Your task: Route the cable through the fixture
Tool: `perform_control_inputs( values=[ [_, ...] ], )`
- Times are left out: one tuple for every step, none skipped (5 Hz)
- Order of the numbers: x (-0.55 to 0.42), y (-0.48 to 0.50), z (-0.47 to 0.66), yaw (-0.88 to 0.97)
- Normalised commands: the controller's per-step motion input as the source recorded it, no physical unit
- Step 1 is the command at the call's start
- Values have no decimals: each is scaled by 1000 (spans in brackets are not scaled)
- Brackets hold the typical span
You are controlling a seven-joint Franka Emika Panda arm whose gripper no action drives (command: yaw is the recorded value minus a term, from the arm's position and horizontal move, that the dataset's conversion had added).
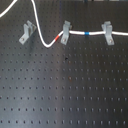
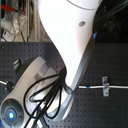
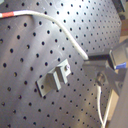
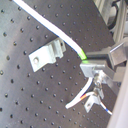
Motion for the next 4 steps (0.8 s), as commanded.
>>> perform_control_inputs(
  values=[
    [-23, 5, -1, 23],
    [-68, 6, 393, 86],
    [3, 15, 0, 0],
    [1, 1, 84, 177]
  ],
)
